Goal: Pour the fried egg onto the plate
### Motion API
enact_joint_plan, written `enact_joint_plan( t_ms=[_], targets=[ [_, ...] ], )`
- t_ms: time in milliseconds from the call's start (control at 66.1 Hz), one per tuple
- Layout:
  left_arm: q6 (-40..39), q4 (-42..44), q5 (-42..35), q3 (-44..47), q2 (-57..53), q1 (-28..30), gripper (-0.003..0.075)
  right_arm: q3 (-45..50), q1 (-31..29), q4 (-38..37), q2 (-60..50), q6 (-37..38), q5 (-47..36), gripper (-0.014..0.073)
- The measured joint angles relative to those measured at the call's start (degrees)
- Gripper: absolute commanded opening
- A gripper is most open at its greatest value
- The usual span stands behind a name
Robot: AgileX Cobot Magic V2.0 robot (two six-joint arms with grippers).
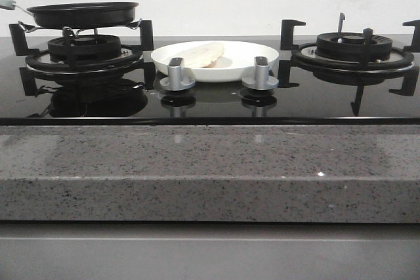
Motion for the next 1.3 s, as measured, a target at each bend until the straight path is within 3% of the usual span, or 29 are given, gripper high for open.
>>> enact_joint_plan(
  t_ms=[1301],
  targets=[
    [0.0,0.0,0.0,0.0,0.0,0.0,-0.002,0.0,-1.5,-0.1,0.0,0.4,0.0,-0.0067]
  ],
)
